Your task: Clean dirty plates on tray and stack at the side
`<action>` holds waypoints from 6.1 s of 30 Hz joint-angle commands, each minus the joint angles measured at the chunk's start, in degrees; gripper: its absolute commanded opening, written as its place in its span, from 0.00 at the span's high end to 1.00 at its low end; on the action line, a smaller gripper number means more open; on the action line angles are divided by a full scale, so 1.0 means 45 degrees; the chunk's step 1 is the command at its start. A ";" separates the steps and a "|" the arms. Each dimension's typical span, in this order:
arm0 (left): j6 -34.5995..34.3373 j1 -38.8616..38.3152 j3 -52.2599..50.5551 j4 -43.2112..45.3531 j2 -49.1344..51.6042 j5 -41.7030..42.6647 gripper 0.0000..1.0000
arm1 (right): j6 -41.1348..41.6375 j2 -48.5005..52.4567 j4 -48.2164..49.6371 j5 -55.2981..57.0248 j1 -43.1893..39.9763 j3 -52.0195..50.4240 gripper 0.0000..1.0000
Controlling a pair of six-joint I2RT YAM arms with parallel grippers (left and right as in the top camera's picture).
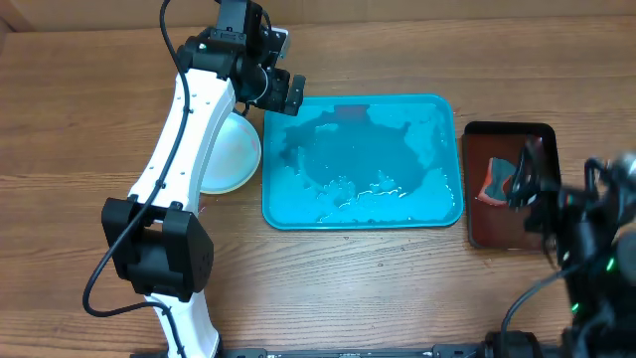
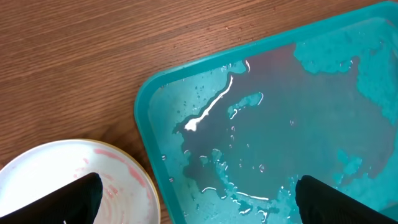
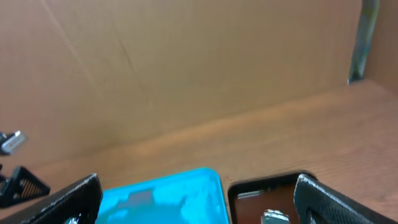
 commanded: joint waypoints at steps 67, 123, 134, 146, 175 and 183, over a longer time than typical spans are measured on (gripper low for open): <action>0.1520 0.0345 -0.2637 0.4109 -0.4911 -0.1418 0.00 | 0.0019 -0.6251 0.5906 -0.0398 0.0141 -1.0579 0.00; 0.2288 0.3060 -2.4383 1.2259 -2.5466 -0.1588 0.00 | 0.0015 -0.6251 0.5906 -0.0398 0.0146 -1.0579 0.00; 0.2288 0.3060 -2.4383 1.2259 -2.5461 -0.1588 0.00 | 0.0019 -0.6251 0.5906 -0.0398 0.0141 -1.0579 0.00; 0.2288 0.3060 -2.4383 1.2259 -2.5456 -0.1588 0.00 | 0.0015 -0.6251 0.5906 -0.0398 0.0141 -1.0579 0.00; 0.2288 0.3060 -2.4383 1.2259 -2.5456 -0.1588 0.00 | 0.0019 -0.6251 0.5906 -0.0398 0.0141 -1.0579 0.00; 0.2288 0.3060 -2.4383 1.2259 -2.5451 -0.1588 0.00 | 0.0015 -0.6251 0.5906 -0.0398 0.0141 -1.0579 0.00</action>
